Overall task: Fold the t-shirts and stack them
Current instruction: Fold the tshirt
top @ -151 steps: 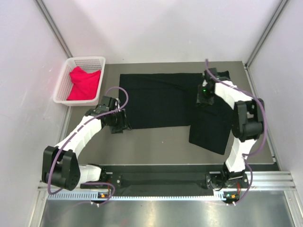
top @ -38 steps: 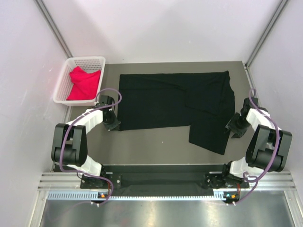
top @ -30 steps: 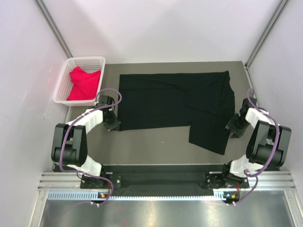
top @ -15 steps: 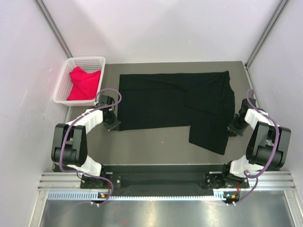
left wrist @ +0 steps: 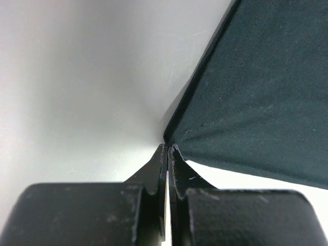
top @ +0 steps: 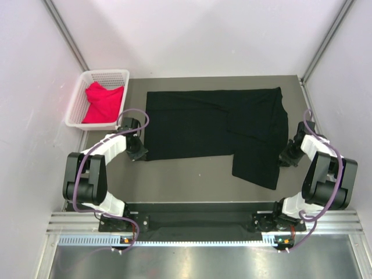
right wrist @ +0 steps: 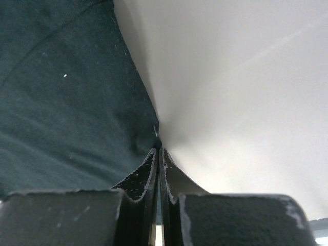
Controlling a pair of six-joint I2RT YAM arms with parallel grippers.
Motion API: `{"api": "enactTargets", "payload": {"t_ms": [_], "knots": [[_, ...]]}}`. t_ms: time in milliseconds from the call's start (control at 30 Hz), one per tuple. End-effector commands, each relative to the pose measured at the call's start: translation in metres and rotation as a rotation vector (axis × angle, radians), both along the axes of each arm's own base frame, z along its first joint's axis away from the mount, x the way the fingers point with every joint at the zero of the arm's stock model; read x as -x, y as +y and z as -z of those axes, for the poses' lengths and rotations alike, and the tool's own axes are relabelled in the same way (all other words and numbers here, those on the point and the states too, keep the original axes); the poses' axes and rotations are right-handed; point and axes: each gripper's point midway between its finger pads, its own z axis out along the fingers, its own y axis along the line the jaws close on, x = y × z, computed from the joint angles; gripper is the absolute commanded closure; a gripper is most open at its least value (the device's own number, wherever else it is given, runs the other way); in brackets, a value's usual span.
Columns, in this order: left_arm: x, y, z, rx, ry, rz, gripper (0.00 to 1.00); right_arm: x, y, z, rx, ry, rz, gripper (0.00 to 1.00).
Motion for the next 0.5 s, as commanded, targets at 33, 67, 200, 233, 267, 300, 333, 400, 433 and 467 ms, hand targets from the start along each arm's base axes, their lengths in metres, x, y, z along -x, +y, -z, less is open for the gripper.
{"api": "enactTargets", "payload": {"t_ms": [33,67,200,233,267,300,333,400,433,467], "knots": [[-0.004,0.01,-0.02,-0.046,-0.046,-0.011,1.0,-0.004,-0.01,-0.026,0.044,-0.102,0.012,1.0],[-0.004,0.011,-0.021,-0.049,-0.048,-0.011,1.0,-0.001,-0.007,-0.026,0.03,-0.099,0.007,1.0],[-0.004,0.01,-0.022,-0.048,-0.049,-0.004,1.0,0.006,-0.004,-0.024,0.021,-0.094,0.006,1.0],[-0.006,0.01,-0.022,-0.045,-0.051,-0.003,1.0,0.007,-0.002,-0.021,0.014,-0.084,0.005,1.0],[-0.007,0.01,-0.021,-0.044,-0.049,-0.002,1.0,0.008,-0.002,-0.019,0.007,-0.074,0.004,1.0],[-0.008,0.009,-0.022,-0.041,-0.052,0.0,1.0,0.011,0.001,-0.01,-0.013,-0.039,-0.002,0.99],[-0.009,0.009,-0.02,-0.041,-0.046,0.002,1.0,0.012,0.003,-0.006,-0.029,-0.023,-0.006,0.97],[-0.011,0.009,-0.02,-0.043,-0.045,0.008,1.0,0.014,0.004,0.001,-0.036,-0.004,-0.004,0.88],[-0.011,0.009,-0.019,-0.044,-0.039,0.008,1.0,0.015,0.005,0.003,-0.039,-0.004,-0.004,0.78],[-0.012,0.008,-0.018,-0.043,-0.038,0.01,1.0,0.015,0.005,0.004,-0.037,-0.008,-0.008,0.73]]}}
